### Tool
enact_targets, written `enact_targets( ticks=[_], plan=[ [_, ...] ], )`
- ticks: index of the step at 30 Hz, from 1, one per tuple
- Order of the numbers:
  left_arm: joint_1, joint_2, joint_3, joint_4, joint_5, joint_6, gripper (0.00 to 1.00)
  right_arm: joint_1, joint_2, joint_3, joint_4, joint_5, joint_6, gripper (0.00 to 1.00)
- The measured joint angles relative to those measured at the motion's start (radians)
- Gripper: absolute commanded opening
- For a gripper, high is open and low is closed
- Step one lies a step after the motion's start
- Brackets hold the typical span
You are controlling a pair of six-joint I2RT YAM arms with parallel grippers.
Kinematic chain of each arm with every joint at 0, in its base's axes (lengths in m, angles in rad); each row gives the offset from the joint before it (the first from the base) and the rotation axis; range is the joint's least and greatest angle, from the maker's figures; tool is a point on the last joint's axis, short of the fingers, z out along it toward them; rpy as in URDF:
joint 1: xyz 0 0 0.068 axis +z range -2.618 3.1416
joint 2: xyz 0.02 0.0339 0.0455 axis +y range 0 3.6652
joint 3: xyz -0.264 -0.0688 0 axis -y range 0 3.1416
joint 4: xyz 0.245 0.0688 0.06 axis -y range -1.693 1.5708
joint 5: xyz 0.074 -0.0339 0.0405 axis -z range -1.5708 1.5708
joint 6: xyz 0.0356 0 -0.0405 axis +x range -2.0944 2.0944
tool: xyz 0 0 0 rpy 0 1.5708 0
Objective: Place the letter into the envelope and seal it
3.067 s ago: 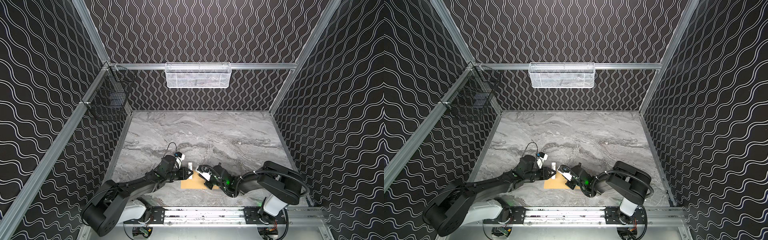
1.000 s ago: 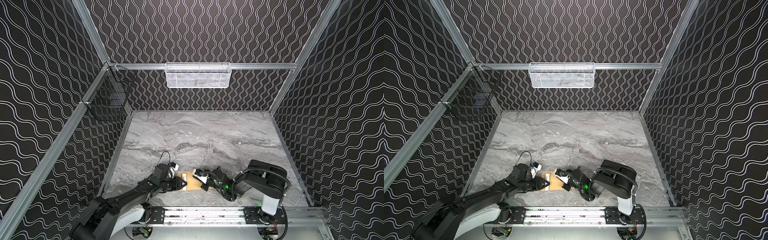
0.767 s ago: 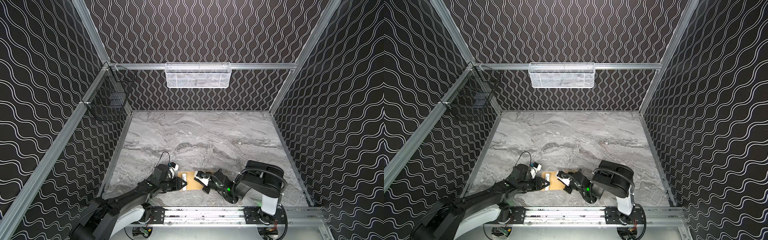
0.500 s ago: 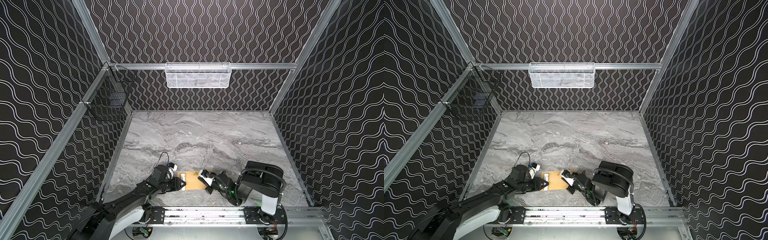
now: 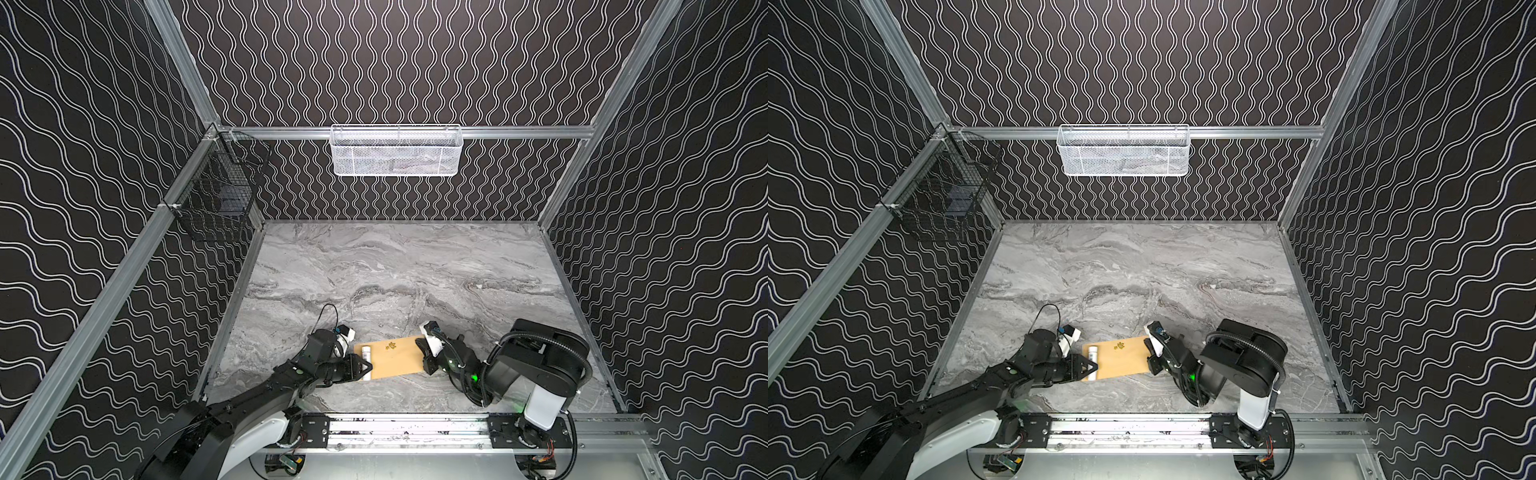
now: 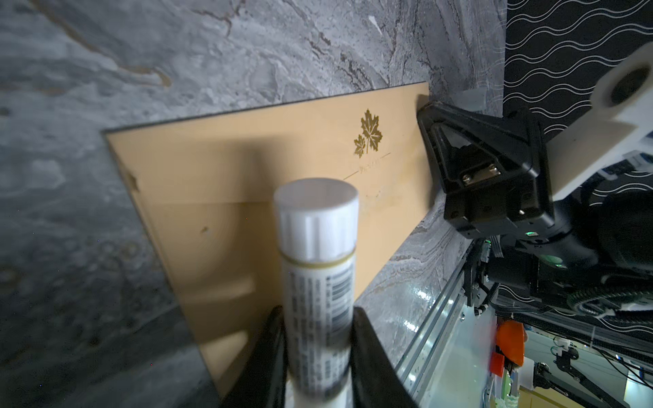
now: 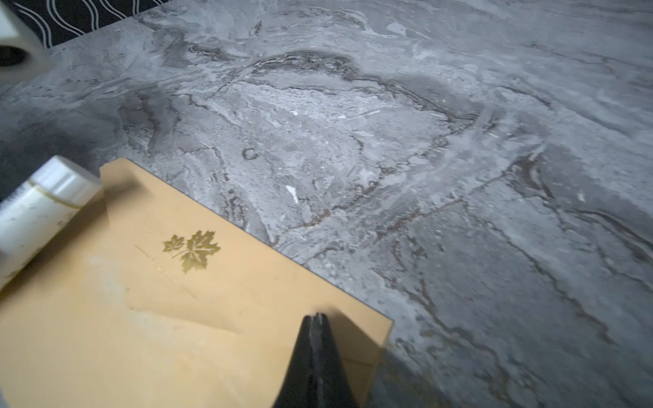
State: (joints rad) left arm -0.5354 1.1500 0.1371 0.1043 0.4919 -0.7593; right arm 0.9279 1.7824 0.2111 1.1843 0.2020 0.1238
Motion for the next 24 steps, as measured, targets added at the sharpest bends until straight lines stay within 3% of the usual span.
enact_targets(
  ticks=[10, 16, 24],
  plan=[
    [0.001, 0.016, 0.000, 0.021, 0.009, 0.002, 0.00, -0.011, -0.214, 0.072, -0.182, -0.050, -0.044, 0.00],
    [0.002, 0.018, 0.000, 0.027, 0.011, 0.003, 0.00, 0.053, -0.059, 0.130, -0.131, -0.114, -0.114, 0.00],
    [0.002, 0.014, -0.003, 0.026, 0.010, 0.003, 0.00, 0.109, 0.123, 0.162, -0.020, -0.086, -0.132, 0.00]
  ],
)
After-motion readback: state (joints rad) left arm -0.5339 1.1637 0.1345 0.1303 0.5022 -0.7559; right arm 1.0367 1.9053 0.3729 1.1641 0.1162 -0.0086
